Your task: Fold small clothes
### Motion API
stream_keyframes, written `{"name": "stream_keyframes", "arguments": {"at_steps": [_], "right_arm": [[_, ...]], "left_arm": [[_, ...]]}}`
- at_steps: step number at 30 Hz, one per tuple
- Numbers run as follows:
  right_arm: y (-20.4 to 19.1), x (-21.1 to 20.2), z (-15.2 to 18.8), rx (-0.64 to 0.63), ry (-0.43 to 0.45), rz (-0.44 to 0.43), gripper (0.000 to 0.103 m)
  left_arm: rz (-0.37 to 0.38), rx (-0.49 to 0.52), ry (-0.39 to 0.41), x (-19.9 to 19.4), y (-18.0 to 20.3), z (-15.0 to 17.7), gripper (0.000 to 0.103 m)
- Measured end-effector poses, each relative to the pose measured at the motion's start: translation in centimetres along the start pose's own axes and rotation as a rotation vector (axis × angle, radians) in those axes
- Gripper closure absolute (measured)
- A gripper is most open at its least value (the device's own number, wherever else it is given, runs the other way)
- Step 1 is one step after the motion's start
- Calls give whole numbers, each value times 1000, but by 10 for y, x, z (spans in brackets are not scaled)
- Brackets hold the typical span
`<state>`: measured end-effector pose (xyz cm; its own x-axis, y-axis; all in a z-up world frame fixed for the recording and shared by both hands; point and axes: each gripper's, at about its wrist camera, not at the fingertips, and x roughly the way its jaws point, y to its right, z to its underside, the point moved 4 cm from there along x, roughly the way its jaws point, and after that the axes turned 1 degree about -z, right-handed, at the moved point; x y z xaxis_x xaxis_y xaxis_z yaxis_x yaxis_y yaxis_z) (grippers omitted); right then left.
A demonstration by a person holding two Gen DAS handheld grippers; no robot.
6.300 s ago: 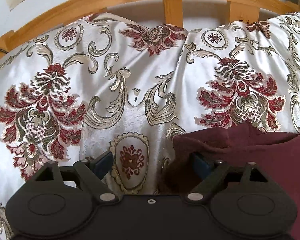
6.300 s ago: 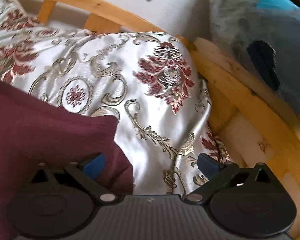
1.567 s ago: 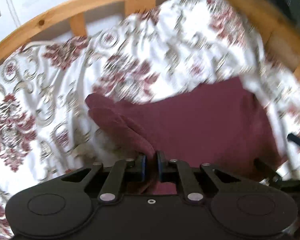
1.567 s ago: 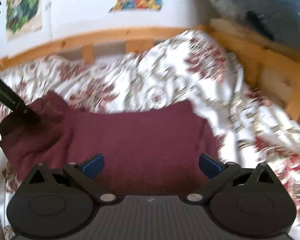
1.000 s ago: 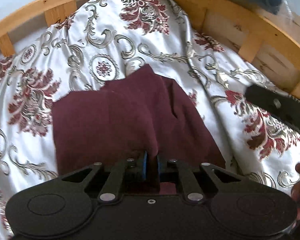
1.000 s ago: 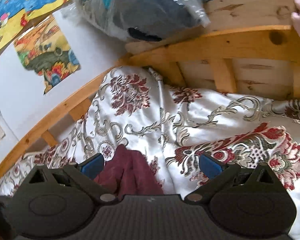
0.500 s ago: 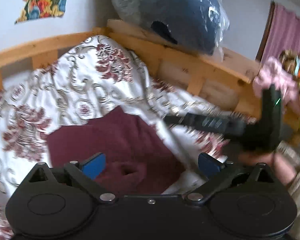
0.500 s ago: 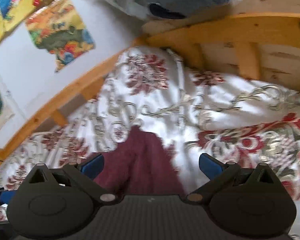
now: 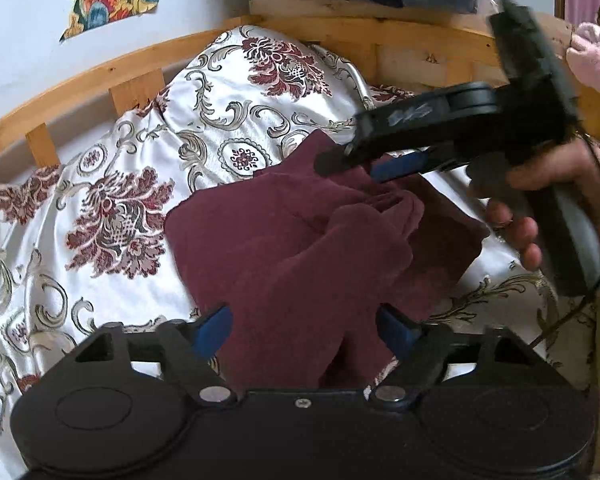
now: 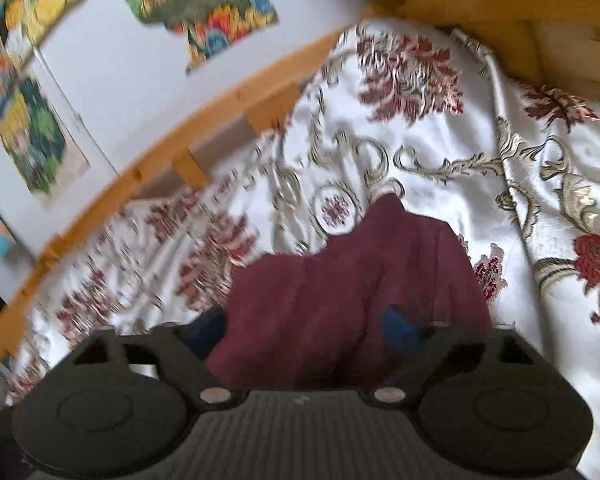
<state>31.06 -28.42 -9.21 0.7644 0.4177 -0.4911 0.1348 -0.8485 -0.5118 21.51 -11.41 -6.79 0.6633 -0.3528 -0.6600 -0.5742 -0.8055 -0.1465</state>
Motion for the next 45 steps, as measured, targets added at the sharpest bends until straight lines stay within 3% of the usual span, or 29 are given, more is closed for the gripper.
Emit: {"name": "stream_keyframes", "arguments": {"at_steps": [2, 5, 6, 8, 11, 15, 21, 24, 28, 31, 34, 36, 37, 40, 42, 44, 45], "right_arm": [[2, 9, 2, -4, -17, 11, 46], [7, 17, 5, 13, -35, 16, 63], [8, 19, 7, 18, -43, 20, 65], [9, 21, 9, 10, -49, 32, 82], [4, 20, 8, -26, -28, 42, 94], [-7, 5, -2, -101, 60, 64, 96], [4, -28, -18, -109, 194, 145, 96], [19, -39, -22, -80, 213, 203, 96], [37, -34, -20, -38, 156, 256, 96], [41, -25, -14, -61, 112, 289, 96], [39, -20, -12, -83, 95, 306, 95], [36, -22, -10, -107, 94, 323, 93], [35, -23, -10, -119, 91, 331, 91], [32, -28, -6, -126, 95, 354, 75], [33, -36, -4, -102, 99, 356, 59], [35, -45, -3, -59, 106, 338, 33], [35, -50, -1, -36, 108, 324, 25]], "left_arm": [[8, 23, 2, 2, 4, 1, 40], [4, 64, -3, 4, 11, 6, 49], [1, 76, -2, 4, 12, 7, 53], [1, 88, 2, 4, 13, 9, 58], [3, 88, 20, 3, 13, 9, 68], [53, 58, 101, -2, 16, 8, 78], [151, 89, 176, 6, 39, -1, 79], [220, 36, 174, 16, 47, -6, 79], [271, -41, 142, 30, 49, -4, 78], [289, -46, 147, 30, 47, -1, 72], [328, -85, 178, 23, 43, 3, 54], [362, -123, 199, 17, 39, 4, 35], [373, -143, 210, 13, 38, 5, 33], [396, -178, 238, 4, 33, 6, 27], [375, -213, 259, -4, 27, 6, 17], [354, -258, 271, -10, 18, 6, 11], [343, -289, 275, -13, 13, 7, 6]]}}
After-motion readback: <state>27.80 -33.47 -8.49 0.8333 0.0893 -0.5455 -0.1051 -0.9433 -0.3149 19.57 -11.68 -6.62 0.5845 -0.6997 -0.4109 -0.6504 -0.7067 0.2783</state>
